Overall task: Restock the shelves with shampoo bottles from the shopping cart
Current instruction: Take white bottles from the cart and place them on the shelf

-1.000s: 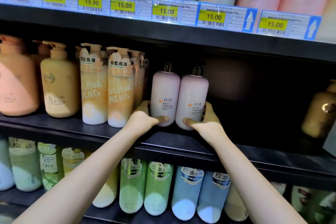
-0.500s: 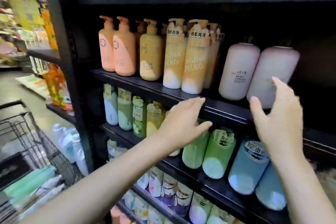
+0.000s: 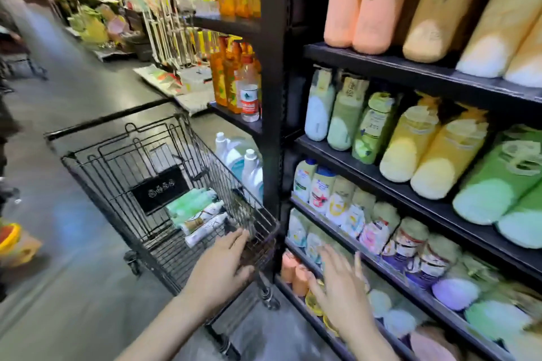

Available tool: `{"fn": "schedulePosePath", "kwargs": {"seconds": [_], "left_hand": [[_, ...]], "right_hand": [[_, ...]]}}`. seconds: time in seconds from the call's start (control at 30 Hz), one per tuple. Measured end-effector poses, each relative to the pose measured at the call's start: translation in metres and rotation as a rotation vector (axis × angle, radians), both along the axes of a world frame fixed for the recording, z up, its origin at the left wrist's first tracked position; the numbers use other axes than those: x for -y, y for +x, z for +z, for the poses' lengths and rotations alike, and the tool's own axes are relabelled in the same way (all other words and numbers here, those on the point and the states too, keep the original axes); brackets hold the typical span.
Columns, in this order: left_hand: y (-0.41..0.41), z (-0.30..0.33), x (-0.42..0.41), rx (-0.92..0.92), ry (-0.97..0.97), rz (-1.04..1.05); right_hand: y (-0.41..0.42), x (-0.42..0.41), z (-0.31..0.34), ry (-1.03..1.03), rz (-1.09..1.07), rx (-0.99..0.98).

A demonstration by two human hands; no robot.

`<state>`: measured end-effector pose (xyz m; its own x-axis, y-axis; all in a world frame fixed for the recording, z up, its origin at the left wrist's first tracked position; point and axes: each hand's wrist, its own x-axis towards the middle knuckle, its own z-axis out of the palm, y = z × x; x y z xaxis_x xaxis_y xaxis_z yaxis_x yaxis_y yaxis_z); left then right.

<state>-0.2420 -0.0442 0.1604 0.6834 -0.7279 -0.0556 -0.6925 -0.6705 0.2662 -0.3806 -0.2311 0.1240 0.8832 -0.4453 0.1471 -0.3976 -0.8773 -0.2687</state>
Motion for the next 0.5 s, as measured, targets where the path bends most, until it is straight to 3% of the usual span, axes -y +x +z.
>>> {"fn": "schedulePosePath", "kwargs": {"seconds": [0.23,0.5], "left_hand": [[0.057,-0.051,-0.126,-0.093,0.129,0.114],[0.139,-0.071,-0.163,-0.142,0.221,0.084]], "right_hand": [[0.089,-0.12,-0.053,0.166,0.172,-0.283],[0.168,-0.177,-0.076,0.332,0.152,-0.443]]}}
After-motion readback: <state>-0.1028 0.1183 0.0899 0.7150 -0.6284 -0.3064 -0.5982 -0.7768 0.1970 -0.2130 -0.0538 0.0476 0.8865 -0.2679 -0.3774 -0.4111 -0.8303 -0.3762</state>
